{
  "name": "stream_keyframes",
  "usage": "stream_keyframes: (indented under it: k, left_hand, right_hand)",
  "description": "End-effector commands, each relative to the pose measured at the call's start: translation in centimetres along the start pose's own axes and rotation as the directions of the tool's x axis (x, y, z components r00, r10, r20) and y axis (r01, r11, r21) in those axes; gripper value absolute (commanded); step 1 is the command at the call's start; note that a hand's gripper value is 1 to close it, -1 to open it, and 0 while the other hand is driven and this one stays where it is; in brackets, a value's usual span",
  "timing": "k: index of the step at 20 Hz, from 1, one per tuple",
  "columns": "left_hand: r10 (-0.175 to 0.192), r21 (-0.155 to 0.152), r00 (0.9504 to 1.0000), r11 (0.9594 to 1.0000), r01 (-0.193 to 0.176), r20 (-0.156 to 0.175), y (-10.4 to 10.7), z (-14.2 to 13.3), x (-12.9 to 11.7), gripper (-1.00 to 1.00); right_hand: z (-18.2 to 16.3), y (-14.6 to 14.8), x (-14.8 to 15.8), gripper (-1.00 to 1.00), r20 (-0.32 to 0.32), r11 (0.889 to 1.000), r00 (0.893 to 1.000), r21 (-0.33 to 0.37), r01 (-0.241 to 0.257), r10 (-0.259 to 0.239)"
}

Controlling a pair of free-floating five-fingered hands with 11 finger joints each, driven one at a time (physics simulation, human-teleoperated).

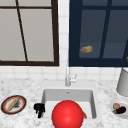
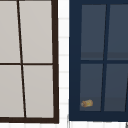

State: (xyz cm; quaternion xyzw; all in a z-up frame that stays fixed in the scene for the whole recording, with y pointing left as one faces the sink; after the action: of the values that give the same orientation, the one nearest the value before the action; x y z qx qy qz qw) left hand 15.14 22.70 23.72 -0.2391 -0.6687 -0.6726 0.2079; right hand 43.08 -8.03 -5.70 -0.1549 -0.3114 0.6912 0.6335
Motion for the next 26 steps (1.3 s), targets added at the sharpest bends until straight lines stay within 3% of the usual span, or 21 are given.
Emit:
stream_keyframes:
  k: [1,3,7,11,14,17,20,26]
  left_hand:
    - [0.000,0.000,1.0000,1.0000,0.000,0.000,0.0,0.0,0.0,0.00]
    - [0.000,0.000,1.0000,1.0000,0.000,0.000,0.0,0.0,0.0,0.00]
    - [0.000,0.000,1.0000,1.0000,0.000,0.000,0.0,0.0,0.0,0.00]
    - [0.000,0.000,1.0000,1.0000,0.000,0.000,0.0,0.0,0.0,0.00]
    - [0.000,0.000,1.0000,1.0000,0.000,0.000,0.0,0.0,0.0,0.00]
    - [0.000,0.000,1.0000,1.0000,0.000,0.000,0.0,0.0,0.0,0.00]
    - [0.000,0.000,1.0000,1.0000,0.000,0.000,0.0,0.0,0.0,0.00]
    - [0.000,0.000,1.0000,1.0000,0.000,0.000,0.0,0.0,0.0,0.00]
  right_hand:
    - [0.8,-0.7,0.2,-1.00,-0.007,1.000,1.000,-0.014,-0.009,0.009]
    - [0.6,0.0,0.1,-1.00,-0.003,0.999,1.000,0.047,0.004,-0.004]
    - [1.1,0.2,-0.7,-1.00,0.019,0.998,1.000,0.059,-0.019,0.018]
    - [2.9,0.3,-1.1,-1.00,0.020,1.000,1.000,0.001,-0.001,0.001]
    - [2.3,0.4,-0.8,-1.00,0.015,0.999,1.000,0.054,-0.001,0.000]
    - [2.4,0.3,-1.0,-1.00,0.013,0.998,1.000,0.056,-0.007,0.006]
    - [4.1,-0.2,-1.2,-1.00,0.012,1.000,1.000,-0.004,-0.023,0.024]
    - [7.3,-1.5,-1.5,-1.00,0.013,0.997,0.999,-0.060,-0.038,0.039]
